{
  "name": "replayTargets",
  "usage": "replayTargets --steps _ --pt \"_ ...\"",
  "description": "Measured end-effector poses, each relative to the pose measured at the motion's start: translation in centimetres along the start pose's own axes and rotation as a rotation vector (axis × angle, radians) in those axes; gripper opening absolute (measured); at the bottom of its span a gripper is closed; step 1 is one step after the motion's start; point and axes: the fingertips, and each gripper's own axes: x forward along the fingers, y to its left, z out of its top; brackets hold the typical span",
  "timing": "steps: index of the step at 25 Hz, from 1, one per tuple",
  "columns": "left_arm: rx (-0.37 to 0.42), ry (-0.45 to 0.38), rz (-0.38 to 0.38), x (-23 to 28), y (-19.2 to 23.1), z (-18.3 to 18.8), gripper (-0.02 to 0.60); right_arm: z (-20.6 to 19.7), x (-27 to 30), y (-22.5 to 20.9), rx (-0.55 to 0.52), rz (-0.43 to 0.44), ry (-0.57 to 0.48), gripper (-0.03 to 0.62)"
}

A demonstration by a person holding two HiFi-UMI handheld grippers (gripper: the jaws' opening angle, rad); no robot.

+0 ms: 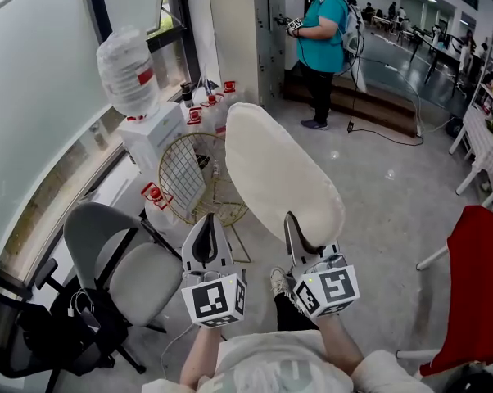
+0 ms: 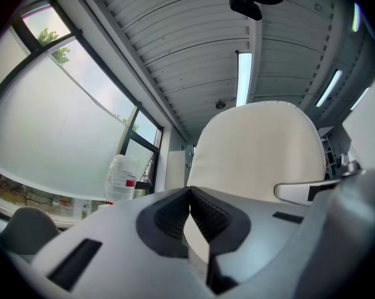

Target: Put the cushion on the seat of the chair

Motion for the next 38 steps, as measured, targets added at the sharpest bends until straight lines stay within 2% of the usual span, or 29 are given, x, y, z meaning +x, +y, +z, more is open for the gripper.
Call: replayTargets --steps 6,13,16,21,30,38 --pt "-0.007 -0.03 -0.018 7.3 -1.3 -0.8 0.014 0.4 5.3 -4.3 -0.039 -0.002 -0.012 0.051" --pt "0.005 -0.025 0.003 17.7 -1.0 -1.6 0.014 1.0 15.1 -8.3 -0.067 0.077 -0.022 0.051" --pt "0.023 -0.034 0.047 21.6 0.1 -0.9 0.014 0.9 19.7 -9.4 -0.036 0.129 -0.015 0.051" --pt "0.003 -0.04 0.123 27.9 2.5 -0.8 0.014 0.2 26.9 -11.2 -0.024 0.208 -0.012 0.051" --pt "0.021 -0.013 0.216 35.8 5.1 -3.0 0.014 -1.8 35.9 -13.5 0.011 0.302 0.003 0.051" --pt "0.042 0.022 0.248 38.1 5.7 -3.7 0.014 -3.0 39.2 -14.8 0.068 0.33 0.024 0.051"
